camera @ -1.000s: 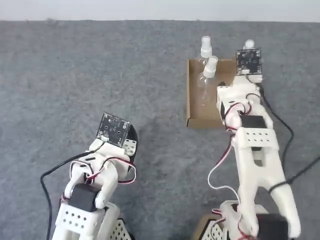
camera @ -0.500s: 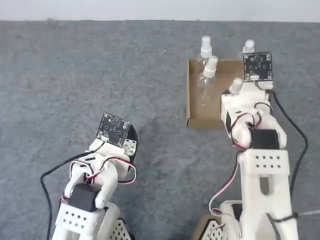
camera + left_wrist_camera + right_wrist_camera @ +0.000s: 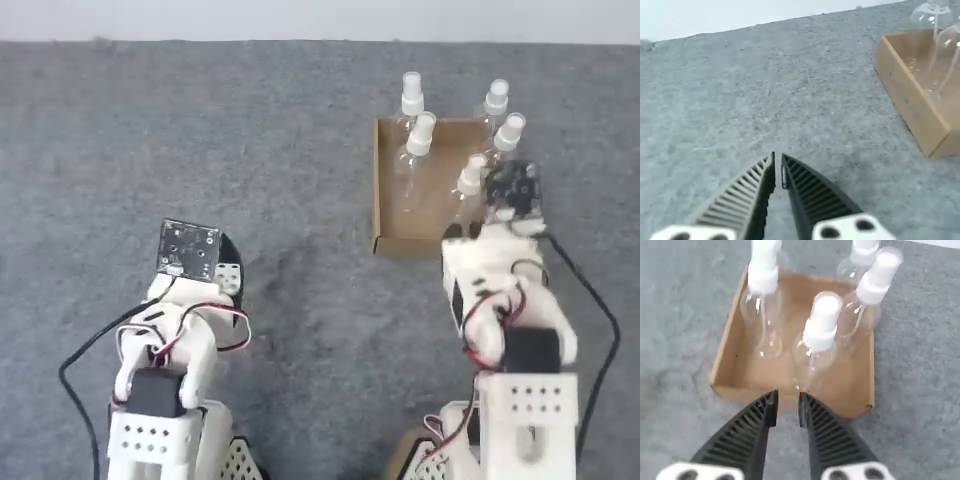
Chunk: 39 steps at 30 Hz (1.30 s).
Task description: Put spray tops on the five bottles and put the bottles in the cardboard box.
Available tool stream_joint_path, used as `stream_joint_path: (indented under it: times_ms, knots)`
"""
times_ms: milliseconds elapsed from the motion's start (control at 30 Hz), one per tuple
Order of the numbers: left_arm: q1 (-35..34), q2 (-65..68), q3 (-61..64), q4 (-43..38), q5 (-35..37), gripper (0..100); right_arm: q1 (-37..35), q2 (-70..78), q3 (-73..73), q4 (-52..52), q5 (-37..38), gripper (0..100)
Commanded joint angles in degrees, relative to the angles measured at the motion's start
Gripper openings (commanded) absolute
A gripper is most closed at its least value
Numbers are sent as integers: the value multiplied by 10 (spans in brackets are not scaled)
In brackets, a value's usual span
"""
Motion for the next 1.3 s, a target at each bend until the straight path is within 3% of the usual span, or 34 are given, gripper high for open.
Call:
stream_joint_path:
  times_ms: [0, 333, 600, 867, 1133, 1267]
  knots:
    - [-41, -6, -26, -14, 4, 15, 3, -91, 70, 5, 55, 17]
    - [-150, -6, -12, -16, 4, 16, 1, -224, 184, 84, 57, 17]
    - [-151, -6, 50, -24, 4, 16, 4, -351, 240, 145, 57, 15]
    - [-155, -3, 158, -180, 4, 15, 3, -390, 309, 145, 57, 17]
    - [-152, -13, 159, -169, 4, 15, 3, -391, 376, 120, 56, 17]
    - [-151, -15, 159, -112, 4, 15, 4, -391, 401, 97, 55, 14]
